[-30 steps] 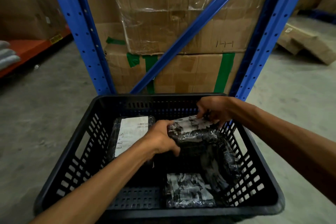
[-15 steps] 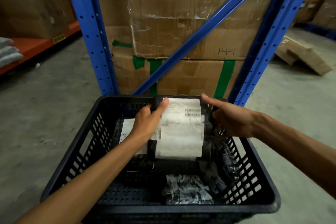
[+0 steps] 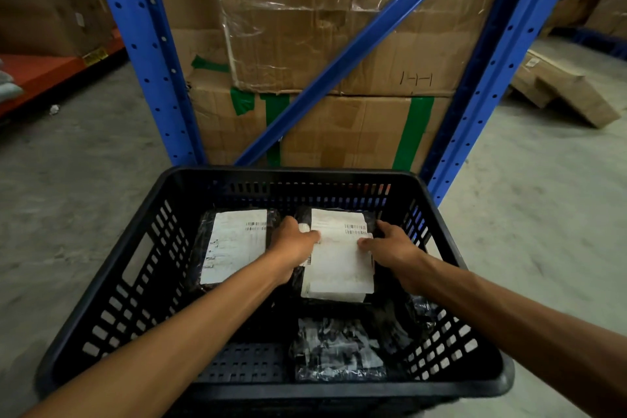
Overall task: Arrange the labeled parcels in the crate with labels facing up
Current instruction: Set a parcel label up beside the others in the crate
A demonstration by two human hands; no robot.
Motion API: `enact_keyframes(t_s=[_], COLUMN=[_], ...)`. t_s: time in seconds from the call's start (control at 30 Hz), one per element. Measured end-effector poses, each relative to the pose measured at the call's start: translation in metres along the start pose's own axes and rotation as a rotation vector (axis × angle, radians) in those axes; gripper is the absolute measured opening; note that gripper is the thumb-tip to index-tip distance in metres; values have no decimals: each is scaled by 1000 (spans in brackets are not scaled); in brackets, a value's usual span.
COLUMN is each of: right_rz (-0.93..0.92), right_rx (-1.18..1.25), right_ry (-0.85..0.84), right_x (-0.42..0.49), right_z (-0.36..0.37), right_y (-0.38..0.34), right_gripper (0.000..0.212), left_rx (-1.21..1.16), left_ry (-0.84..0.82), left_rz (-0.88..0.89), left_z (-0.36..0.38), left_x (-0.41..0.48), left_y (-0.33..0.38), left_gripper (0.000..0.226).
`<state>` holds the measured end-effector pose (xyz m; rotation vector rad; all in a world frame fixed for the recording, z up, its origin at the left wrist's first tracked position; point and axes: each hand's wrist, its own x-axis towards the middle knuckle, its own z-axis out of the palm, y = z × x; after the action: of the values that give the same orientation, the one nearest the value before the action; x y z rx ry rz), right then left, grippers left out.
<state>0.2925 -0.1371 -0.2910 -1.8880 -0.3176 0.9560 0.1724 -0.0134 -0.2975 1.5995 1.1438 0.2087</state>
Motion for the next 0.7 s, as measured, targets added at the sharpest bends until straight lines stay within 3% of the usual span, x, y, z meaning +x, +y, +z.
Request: enact_keyframes(t_s=[0.07, 0.2, 0.3, 0.43, 0.57, 0.7], right_rz=[16, -2, 13, -2, 25, 111], right_rx=[-79, -421, -683, -776, -848, -1130], right_ry=[0, -44, -90, -117, -143, -144], right_x=[8, 20, 32, 49, 64, 85], right_z=[1, 10, 19, 27, 38, 57], right_y=[4, 6, 6, 19, 45, 63], right_gripper=[28, 68, 90, 84, 84, 85], left_rx=[90, 364, 500, 435, 479, 602], left_ry=[31, 97, 72, -14, -29, -53], left_rz=[-8, -53, -75, -132, -146, -156], left_z=[9, 23, 34, 41, 49, 57], left_x=[8, 21, 30, 44, 60, 64], left_y=[-6, -9, -13, -35, -54, -65], left_gripper=[52, 44, 65, 55, 76, 86])
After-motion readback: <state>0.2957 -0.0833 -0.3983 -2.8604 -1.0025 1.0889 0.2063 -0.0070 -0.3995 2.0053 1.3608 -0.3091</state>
